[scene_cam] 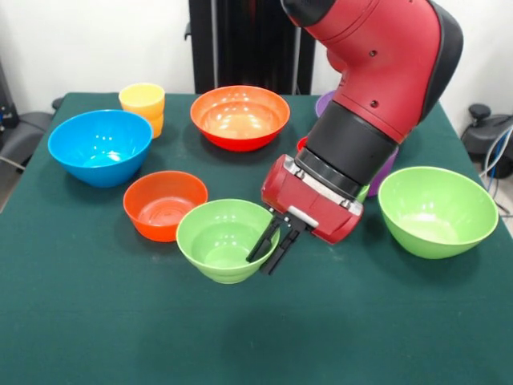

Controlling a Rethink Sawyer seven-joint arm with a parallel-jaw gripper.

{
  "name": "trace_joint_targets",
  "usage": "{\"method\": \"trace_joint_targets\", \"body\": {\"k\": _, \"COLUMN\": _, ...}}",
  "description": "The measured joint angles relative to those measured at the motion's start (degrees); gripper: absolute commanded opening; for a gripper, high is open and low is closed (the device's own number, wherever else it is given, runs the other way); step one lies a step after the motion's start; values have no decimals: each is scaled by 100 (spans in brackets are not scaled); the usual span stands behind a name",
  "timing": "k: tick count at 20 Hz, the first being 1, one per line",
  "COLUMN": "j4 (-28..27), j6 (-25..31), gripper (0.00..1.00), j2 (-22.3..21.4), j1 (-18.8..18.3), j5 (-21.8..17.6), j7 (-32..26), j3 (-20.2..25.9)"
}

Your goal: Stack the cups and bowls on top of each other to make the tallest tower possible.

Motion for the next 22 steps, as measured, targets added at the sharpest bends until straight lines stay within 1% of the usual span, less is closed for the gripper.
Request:
{"method": "trace_joint_targets", "body": {"k": 8, "j4": -1, "j6": 0, "gripper": 0, "j2": 129, "j1": 7, "j5": 0, "j7": 0, "j3": -48}}
{"method": "trace_joint_targets", "body": {"k": 22, "j4": -6, "j6": -1, "gripper": 0, "j2": 454, "j1": 149, "j5": 4, "j7": 0, "j3": -525}}
